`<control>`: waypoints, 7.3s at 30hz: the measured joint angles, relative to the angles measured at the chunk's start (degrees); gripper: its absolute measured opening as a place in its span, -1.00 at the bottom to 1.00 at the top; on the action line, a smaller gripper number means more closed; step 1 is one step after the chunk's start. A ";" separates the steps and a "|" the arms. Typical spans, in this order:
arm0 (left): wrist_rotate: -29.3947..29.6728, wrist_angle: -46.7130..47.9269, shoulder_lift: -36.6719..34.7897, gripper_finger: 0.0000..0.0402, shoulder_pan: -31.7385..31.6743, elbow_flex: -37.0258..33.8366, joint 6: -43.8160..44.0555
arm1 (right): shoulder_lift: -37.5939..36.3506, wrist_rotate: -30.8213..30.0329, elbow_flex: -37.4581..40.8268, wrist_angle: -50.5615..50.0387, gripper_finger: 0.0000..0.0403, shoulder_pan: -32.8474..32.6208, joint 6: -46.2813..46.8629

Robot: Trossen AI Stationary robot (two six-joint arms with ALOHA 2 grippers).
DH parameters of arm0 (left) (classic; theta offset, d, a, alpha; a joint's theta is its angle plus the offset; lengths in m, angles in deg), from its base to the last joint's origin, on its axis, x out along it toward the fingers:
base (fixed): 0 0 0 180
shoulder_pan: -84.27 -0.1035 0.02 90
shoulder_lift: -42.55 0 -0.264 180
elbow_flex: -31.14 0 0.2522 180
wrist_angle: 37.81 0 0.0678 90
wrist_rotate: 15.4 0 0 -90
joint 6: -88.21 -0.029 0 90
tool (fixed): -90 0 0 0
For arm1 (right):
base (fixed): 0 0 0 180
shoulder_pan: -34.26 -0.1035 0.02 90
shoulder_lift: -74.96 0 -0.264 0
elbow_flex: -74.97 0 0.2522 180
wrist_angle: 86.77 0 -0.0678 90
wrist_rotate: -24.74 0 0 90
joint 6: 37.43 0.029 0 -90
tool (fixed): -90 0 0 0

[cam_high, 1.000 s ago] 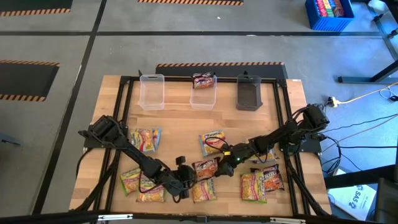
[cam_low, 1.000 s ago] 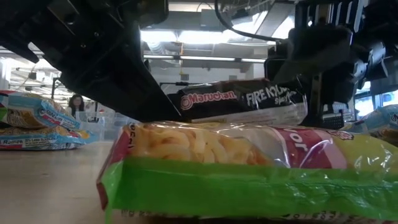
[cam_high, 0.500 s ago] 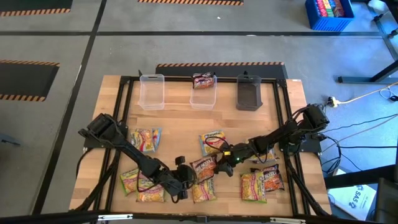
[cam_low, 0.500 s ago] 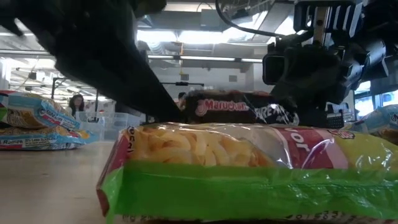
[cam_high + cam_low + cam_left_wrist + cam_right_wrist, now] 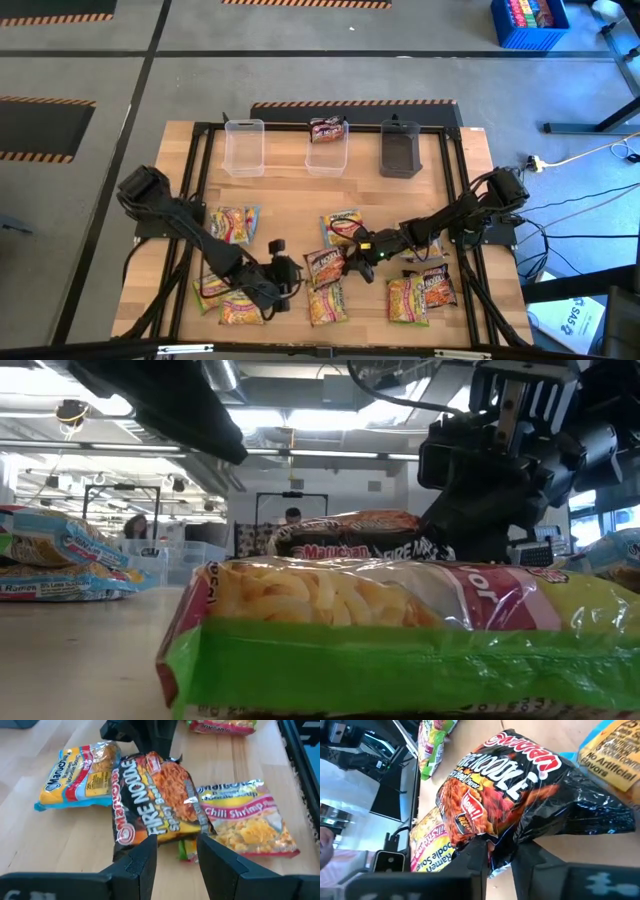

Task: Sort Maruchan noodles
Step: Put the black noodle pack into the right transparent bin

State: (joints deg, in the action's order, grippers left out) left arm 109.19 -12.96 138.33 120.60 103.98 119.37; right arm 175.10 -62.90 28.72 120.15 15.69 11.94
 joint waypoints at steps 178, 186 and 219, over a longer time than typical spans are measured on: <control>-36.62 41.83 22.81 0.02 -64.87 56.88 -48.94 | -30.45 -21.48 10.80 -24.58 -0.08 5.40 -37.24; -36.59 49.62 16.98 0.02 -57.46 56.78 -43.13 | -30.45 -19.26 10.80 -24.15 -0.08 5.46 -39.36; -26.73 -12.27 -14.77 0.02 -18.80 -12.93 -6.28 | -30.45 6.51 -3.25 -51.01 -0.08 -0.47 -25.54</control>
State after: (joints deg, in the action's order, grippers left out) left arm 82.46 -25.23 123.56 101.81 91.05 113.09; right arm 144.65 -56.40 25.47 69.15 15.22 -13.61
